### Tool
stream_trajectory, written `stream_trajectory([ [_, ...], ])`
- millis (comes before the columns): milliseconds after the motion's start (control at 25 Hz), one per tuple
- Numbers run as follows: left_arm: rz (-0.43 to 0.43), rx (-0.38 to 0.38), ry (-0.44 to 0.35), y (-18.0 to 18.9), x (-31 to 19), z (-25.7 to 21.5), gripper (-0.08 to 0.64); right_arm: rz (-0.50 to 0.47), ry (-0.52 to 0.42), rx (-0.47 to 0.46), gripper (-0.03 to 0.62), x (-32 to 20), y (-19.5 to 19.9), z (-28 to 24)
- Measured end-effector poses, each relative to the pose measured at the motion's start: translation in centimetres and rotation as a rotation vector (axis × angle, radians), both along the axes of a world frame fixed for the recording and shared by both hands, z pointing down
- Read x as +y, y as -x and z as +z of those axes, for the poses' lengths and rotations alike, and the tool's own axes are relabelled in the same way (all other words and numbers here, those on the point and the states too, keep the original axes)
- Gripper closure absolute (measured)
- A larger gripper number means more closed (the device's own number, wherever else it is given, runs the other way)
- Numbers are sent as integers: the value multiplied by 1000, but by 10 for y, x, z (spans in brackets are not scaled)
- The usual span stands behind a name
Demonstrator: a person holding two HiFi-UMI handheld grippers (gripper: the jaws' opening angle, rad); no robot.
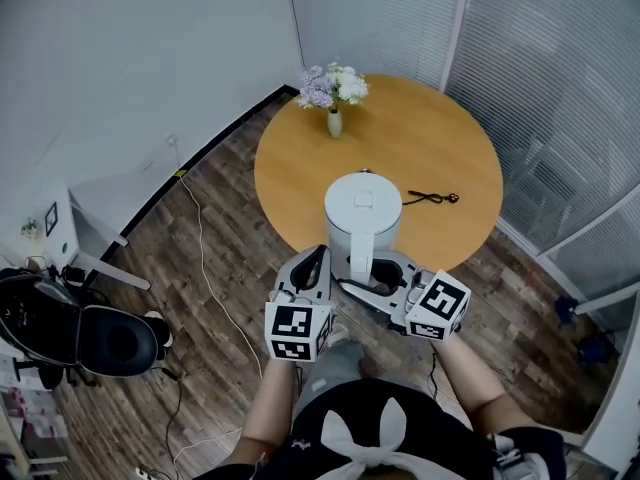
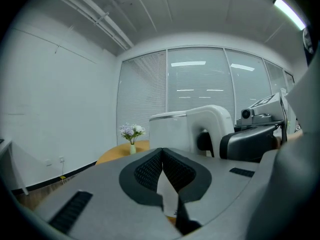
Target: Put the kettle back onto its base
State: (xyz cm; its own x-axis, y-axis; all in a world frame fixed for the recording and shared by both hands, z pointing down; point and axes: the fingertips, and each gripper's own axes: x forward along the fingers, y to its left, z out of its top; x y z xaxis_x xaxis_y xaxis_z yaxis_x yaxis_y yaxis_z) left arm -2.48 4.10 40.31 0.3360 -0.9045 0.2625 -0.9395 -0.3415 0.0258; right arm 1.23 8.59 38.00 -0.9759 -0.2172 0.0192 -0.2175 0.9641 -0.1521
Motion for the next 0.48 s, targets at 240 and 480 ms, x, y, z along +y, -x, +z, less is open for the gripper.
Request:
stream_trajectory([
  [240,34,14,-9,21,-41,-1,534,55,-33,6,422,-49,15,-12],
  [480,69,31,-9,39,-73,-1,534,116,-75,14,420,-90,25,-26],
])
